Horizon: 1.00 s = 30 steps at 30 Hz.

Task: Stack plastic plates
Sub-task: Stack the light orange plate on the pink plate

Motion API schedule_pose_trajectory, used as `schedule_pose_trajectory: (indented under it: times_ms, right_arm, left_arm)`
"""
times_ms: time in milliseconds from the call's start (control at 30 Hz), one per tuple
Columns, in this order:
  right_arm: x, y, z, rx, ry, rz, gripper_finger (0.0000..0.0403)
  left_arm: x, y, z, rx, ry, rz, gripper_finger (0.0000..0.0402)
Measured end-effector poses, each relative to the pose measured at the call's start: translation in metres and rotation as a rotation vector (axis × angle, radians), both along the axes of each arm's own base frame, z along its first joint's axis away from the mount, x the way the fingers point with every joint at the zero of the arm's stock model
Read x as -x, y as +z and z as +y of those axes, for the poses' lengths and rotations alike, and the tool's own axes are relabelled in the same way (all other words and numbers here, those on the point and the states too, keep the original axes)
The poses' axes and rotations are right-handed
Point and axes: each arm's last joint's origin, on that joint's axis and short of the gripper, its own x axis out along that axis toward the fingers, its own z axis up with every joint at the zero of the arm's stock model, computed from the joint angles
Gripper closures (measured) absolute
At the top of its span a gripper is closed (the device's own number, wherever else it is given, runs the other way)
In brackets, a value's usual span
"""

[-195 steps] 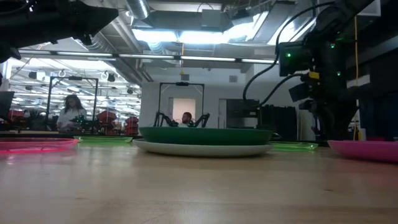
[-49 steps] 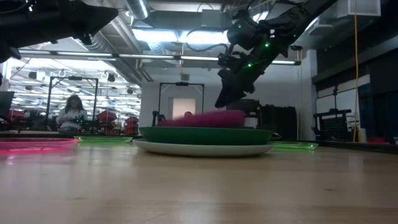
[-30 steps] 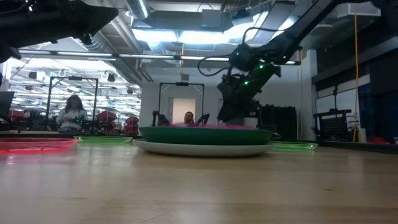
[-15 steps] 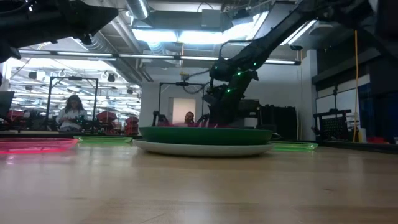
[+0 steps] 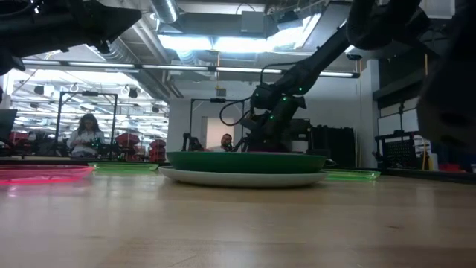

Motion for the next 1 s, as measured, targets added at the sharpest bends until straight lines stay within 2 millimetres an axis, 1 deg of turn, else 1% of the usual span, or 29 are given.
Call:
schedule_pose_trajectory:
  times_ms: [167,367,467,567,867,933,1000]
  right_arm:
    - [-0.001,0.000,0.000,-0.002,0.005,-0.009,0.0233]
    - [-0.003,-0.009,0.003,-0.015,0.012,0.007,0.0233]
    - [-0.003,-0.010,0.002,-0.016,0.012,0.008,0.0242]
    - [-0.003,-0.010,0.002,-0.013,0.012,0.006,0.0270]
    - [-0.003,-0.012,0.002,0.004,0.003,0.013,0.0379]
    - [-0.003,-0.011,0.001,0.014,0.000,0.010,0.0395]
    - [-0.004,-0.011,0.001,0.018,0.000,0.005,0.0398]
  left_arm:
    - [0.000,0.000,0.000,0.000,0.000,0.000,0.0392]
    - [0.000,0.000,0.000,0.000,0.001,0.001,0.0392]
    - [0.000,0.000,0.000,0.000,0.000,0.001,0.0392]
    - [0.000,0.000,0.000,0.000,0.001,0.001,0.0392]
    - [0.000,0.000,0.000,0.000,0.000,0.001,0.0392]
    - [0.000,0.000,0.000,0.000,0.000,0.001,0.0392]
    - [0.000,0.000,0.000,-0.001,0.001,0.001,0.0392]
